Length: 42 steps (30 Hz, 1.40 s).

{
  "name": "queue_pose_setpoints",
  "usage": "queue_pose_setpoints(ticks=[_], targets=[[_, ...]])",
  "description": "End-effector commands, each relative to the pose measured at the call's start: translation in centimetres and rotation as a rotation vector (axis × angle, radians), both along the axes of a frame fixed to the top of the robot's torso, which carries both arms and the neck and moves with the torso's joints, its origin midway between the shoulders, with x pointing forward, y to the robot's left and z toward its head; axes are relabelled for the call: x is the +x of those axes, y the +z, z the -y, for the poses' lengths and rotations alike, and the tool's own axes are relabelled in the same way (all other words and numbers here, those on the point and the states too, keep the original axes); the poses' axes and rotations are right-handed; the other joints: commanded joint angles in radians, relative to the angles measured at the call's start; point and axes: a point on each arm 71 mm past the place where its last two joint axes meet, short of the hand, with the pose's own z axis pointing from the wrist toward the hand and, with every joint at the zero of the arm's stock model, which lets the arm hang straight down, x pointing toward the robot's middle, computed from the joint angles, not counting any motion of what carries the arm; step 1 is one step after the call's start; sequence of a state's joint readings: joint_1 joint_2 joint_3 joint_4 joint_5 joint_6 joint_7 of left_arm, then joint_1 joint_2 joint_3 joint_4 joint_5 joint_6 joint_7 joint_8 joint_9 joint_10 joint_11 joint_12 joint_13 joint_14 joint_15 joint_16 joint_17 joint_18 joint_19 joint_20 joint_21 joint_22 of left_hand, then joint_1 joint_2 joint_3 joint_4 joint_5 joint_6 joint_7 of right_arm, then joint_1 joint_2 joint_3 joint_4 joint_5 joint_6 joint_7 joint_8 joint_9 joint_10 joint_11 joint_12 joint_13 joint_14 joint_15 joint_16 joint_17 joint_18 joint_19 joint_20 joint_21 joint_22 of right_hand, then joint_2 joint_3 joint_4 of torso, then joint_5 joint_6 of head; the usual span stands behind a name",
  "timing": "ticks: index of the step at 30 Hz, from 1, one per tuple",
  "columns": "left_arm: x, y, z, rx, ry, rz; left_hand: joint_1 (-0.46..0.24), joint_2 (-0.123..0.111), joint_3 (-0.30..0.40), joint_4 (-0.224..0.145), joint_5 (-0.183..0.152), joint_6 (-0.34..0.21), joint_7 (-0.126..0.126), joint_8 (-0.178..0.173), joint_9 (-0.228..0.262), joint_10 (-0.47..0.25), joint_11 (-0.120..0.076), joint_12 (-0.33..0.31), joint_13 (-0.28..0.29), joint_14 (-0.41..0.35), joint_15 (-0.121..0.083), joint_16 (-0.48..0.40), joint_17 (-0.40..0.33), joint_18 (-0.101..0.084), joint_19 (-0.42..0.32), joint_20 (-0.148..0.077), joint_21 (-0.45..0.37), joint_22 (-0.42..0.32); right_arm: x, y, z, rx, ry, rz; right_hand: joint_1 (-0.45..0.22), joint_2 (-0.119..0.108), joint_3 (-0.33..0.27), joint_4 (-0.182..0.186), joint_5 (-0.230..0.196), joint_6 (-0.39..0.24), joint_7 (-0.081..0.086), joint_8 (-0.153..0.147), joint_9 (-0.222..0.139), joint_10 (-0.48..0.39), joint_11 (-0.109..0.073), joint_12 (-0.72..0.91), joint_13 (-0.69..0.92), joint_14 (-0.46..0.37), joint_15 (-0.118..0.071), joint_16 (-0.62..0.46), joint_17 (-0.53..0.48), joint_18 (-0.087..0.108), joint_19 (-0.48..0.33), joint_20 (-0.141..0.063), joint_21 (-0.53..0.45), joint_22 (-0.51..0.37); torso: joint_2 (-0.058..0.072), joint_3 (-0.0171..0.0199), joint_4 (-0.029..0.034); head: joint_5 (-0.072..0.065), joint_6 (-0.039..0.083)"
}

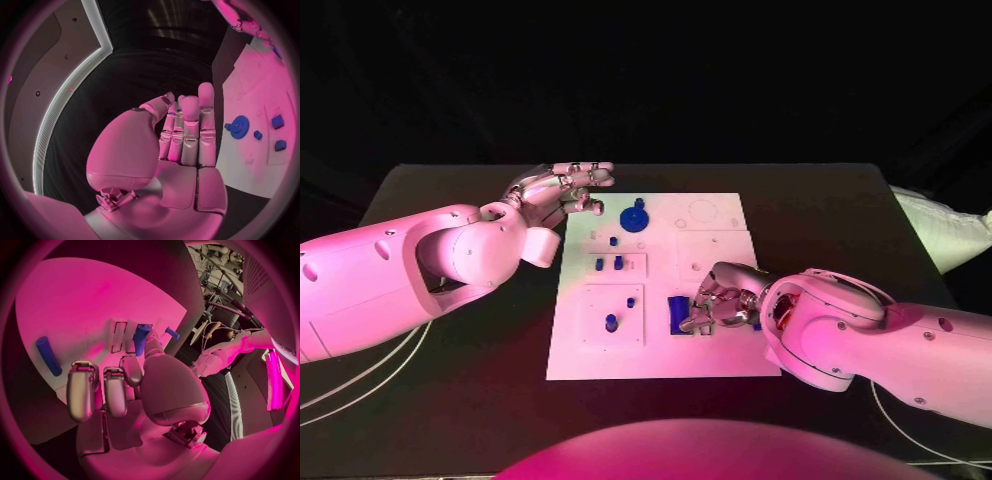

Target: Assemble the parts on the task board

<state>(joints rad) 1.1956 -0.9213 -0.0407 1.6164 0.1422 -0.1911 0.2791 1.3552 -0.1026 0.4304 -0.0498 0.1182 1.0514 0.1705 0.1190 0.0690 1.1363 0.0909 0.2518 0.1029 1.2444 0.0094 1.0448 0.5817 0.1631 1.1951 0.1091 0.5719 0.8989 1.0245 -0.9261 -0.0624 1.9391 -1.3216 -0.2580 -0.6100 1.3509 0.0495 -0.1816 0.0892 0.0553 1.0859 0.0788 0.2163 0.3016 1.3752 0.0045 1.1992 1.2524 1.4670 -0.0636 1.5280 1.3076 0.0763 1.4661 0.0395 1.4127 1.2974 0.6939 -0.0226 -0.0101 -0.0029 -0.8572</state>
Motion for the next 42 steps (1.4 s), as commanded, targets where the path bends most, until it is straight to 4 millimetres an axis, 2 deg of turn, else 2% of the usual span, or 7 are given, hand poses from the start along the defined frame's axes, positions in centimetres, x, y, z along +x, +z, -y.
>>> queue_pose_setpoints(ticks=[1, 12, 16, 19, 24, 31, 42], targets=[[-0.1, 0.1, 0.2, -0.009, -0.019, 0.006, 0.009, 0.000, -0.006, 0.001, -0.002, -0.007, 0.000, 0.006, -0.001, -0.007, 0.003, 0.003, 0.001, -0.007, 0.000, -0.004, -0.001, 0.019, 0.000, 0.001, -0.004, -0.001, 0.0, -0.1, -0.1, -0.027, 0.017, 0.016, 0.000, 0.014, 0.001, 0.000, -0.001, 0.006, -0.001, 0.003, 0.003, 0.011, -0.006, 0.007, 0.001, 0.089, -0.008, 0.000, 0.184, -0.019, 0.015, -0.008, -0.001, 0.001, 0.000, -0.0006, -0.0007, 0.000, 0.001], [-0.1, 0.1, 0.2, -0.009, -0.019, 0.005, 0.009, 0.000, -0.006, 0.001, -0.002, -0.007, 0.000, 0.006, -0.001, -0.007, 0.003, 0.003, 0.001, -0.007, 0.000, -0.004, -0.001, 0.019, 0.000, 0.001, -0.004, -0.001, -0.5, 0.8, 1.5, 0.023, -0.039, 0.034, -0.047, 0.015, -0.015, 0.016, 0.036, 0.001, -0.001, -0.001, 0.010, 0.018, -0.006, 0.012, 0.009, 0.089, -0.008, 0.002, 0.187, -0.018, 0.015, -0.009, -0.002, -0.001, -0.001, -0.0004, -0.0010, -0.005, 0.001], [-0.1, 0.1, 0.1, -0.008, -0.018, 0.005, 0.009, 0.000, -0.006, 0.001, -0.002, -0.007, 0.000, 0.006, -0.001, -0.007, 0.003, 0.003, 0.001, -0.007, 0.000, -0.004, -0.001, 0.019, 0.000, 0.001, -0.004, -0.001, -0.5, 2.1, 3.5, 0.052, -0.074, 0.052, -0.046, 0.009, -0.018, 0.011, 0.057, -0.019, 0.006, -0.014, 0.008, -0.005, 0.000, -0.023, -0.016, 0.091, -0.004, 0.006, 0.195, -0.017, 0.012, -0.006, -0.006, -0.007, -0.002, -0.0012, -0.0035, -0.009, 0.004], [-0.1, 0.1, 0.1, -0.008, -0.018, 0.004, 0.009, 0.001, -0.006, 0.001, -0.002, -0.008, 0.000, 0.006, -0.001, -0.007, 0.003, 0.003, 0.001, -0.007, 0.000, -0.004, -0.002, 0.019, 0.000, 0.001, -0.005, -0.002, -0.3, 3.2, 5.4, 0.042, -0.094, 0.070, -0.031, 0.016, -0.012, 0.000, 0.094, -0.041, 0.016, -0.034, 0.002, -0.015, 0.008, -0.037, -0.024, 0.092, 0.003, 0.009, 0.202, -0.018, 0.012, -0.001, -0.006, -0.005, -0.001, -0.0017, -0.0033, -0.017, 0.006], [-0.1, 0.1, 0.2, -0.008, -0.019, 0.005, 0.010, 0.002, -0.008, 0.000, -0.002, -0.008, 0.000, 0.006, -0.001, -0.009, 0.003, 0.005, 0.001, -0.009, 0.001, -0.006, -0.007, 0.019, 0.000, 0.001, -0.006, -0.002, -0.3, 3.9, 7.6, -0.014, -0.107, 0.088, -0.019, 0.027, -0.004, -0.009, 0.138, -0.034, 0.017, -0.042, -0.002, -0.018, 0.009, -0.043, -0.025, 0.092, 0.006, 0.010, 0.203, -0.018, 0.012, 0.004, -0.004, -0.002, 0.001, -0.0013, -0.0041, -0.025, 0.012], [-0.1, 0.1, 0.3, -0.010, -0.022, 0.006, 0.010, 0.002, -0.008, 0.000, -0.002, -0.008, 0.000, 0.006, -0.001, -0.009, 0.003, 0.005, 0.001, -0.009, 0.001, -0.006, -0.007, 0.019, 0.000, 0.001, -0.006, -0.002, -0.1, 3.4, 9.6, -0.129, -0.111, 0.115, -0.034, 0.032, -0.008, 0.000, 0.156, -0.015, 0.012, -0.040, 0.001, -0.016, 0.006, -0.045, -0.024, 0.091, 0.003, 0.009, 0.202, -0.018, 0.012, 0.003, -0.003, 0.000, 0.001, 0.0018, -0.0069, -0.034, 0.015], [-0.1, 0.1, 0.3, -0.010, -0.024, 0.006, 0.010, 0.002, -0.008, 0.000, -0.002, -0.008, 0.000, 0.006, -0.001, -0.009, 0.003, 0.005, 0.001, -0.009, 0.001, -0.006, -0.007, 0.019, 0.000, 0.001, -0.006, -0.002, 0.0, 1.5, 10.0, -0.230, -0.083, 0.110, -0.042, 0.037, -0.009, 0.006, 0.159, -0.006, 0.008, -0.038, 0.003, -0.020, 0.003, -0.056, -0.033, 0.090, 0.001, 0.007, 0.197, -0.018, 0.012, 0.002, -0.004, -0.002, 0.001, 0.0008, -0.0037, -0.037, 0.014]])
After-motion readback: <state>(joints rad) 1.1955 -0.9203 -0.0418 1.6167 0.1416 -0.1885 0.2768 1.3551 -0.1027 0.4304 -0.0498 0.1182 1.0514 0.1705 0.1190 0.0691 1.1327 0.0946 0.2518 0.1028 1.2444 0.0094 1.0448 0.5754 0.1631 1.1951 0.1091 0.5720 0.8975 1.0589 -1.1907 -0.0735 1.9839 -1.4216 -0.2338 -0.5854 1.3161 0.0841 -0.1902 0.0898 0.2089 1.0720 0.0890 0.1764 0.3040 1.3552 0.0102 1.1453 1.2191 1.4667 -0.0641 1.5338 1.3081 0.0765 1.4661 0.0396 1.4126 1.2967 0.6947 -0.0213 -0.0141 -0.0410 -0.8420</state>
